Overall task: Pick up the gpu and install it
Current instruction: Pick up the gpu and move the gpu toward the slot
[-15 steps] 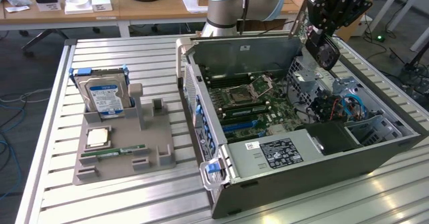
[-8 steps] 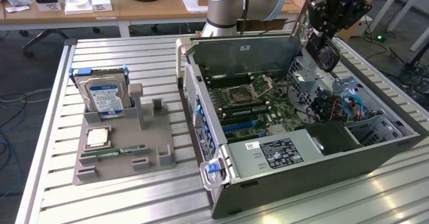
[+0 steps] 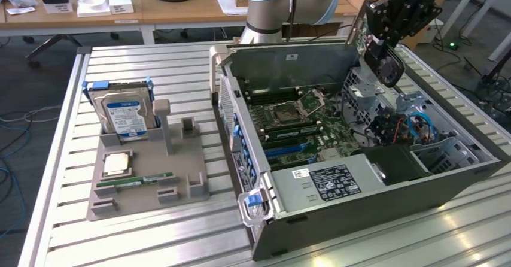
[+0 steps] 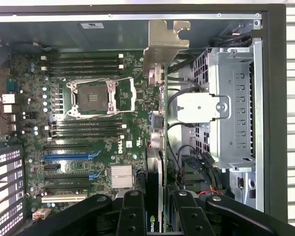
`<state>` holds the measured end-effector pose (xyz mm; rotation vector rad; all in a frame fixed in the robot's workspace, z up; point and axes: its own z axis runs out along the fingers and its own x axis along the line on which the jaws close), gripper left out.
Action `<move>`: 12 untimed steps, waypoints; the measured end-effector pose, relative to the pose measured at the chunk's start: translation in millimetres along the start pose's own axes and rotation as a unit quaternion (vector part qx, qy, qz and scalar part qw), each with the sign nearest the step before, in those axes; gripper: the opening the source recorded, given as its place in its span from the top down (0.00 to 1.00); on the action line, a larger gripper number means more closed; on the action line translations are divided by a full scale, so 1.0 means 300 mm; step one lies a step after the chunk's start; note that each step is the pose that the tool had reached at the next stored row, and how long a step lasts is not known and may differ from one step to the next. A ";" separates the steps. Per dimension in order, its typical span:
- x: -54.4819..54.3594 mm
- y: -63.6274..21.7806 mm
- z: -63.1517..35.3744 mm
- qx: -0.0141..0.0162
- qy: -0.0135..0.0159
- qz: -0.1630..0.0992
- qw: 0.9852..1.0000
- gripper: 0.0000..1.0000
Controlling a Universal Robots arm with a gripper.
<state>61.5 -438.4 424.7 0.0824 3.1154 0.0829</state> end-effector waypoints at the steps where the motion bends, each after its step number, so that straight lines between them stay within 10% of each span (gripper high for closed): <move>1: 0.000 0.000 0.001 0.000 0.000 0.000 1.000 0.74; 12: 0.002 -0.003 0.060 0.000 0.000 0.000 1.000 0.74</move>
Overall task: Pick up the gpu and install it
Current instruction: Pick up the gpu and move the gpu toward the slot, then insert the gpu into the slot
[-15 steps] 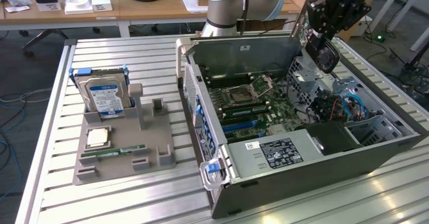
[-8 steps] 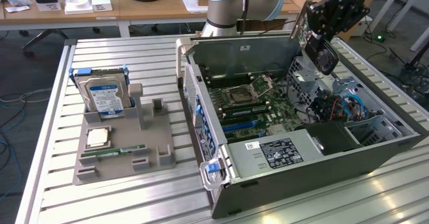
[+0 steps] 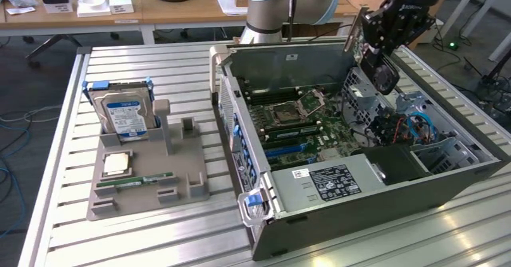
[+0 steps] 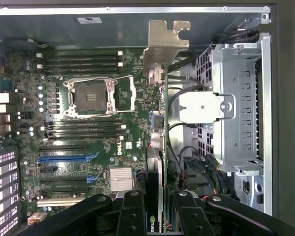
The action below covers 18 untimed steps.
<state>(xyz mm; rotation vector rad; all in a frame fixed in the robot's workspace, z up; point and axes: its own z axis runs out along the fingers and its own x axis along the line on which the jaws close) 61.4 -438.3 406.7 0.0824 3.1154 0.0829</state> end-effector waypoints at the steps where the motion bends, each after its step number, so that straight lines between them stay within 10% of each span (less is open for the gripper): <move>1: 0.000 0.000 0.001 0.000 0.000 0.000 1.000 0.74; 18: 0.000 0.000 0.002 0.000 0.000 -0.009 1.000 0.74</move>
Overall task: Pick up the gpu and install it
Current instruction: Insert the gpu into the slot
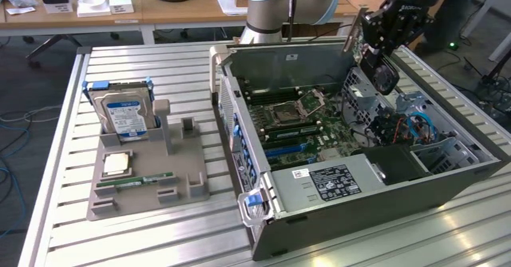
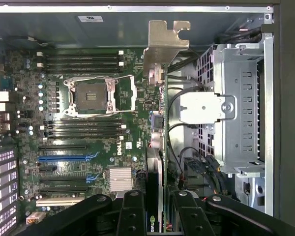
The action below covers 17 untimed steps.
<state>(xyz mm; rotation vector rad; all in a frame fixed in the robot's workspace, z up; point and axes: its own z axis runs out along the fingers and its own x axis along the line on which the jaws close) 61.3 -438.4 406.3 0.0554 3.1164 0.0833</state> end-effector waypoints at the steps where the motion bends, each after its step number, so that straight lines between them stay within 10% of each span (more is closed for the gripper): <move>1: 0.000 0.000 0.000 0.000 0.000 -0.005 1.000 0.74; 9: 0.000 0.000 0.002 -0.001 0.003 -0.064 0.998 0.74; 17: 0.000 0.000 0.006 -0.003 0.007 -0.136 0.991 0.74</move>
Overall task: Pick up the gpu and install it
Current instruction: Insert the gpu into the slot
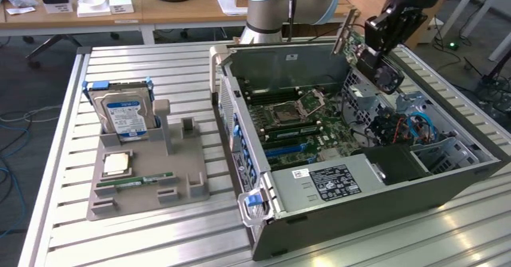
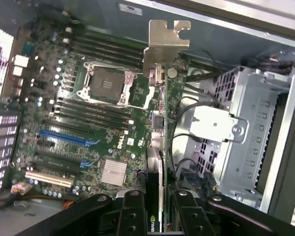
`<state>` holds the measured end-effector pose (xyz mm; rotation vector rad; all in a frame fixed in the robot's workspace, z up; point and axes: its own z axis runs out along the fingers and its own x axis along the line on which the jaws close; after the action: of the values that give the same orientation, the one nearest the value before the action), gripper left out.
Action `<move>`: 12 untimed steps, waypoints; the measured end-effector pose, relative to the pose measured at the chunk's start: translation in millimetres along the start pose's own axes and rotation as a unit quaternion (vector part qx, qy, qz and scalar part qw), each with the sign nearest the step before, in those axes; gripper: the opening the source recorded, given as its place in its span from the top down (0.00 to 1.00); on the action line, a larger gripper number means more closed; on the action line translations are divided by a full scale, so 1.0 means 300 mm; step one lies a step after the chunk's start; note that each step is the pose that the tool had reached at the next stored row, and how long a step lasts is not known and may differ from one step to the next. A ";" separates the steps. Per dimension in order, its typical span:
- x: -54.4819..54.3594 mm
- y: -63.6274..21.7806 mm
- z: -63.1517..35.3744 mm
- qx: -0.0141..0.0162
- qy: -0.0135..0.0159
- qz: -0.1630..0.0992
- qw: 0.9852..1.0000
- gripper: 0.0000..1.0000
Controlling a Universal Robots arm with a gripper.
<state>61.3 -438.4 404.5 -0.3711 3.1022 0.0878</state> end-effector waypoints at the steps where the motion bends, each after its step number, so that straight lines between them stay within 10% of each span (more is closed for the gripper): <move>1: 0.000 0.000 0.000 0.000 0.000 -0.009 1.000 0.74; 12: 0.000 0.000 0.009 -0.002 0.006 -0.107 0.994 0.74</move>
<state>61.3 -438.4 401.9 -0.7027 3.0504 0.0900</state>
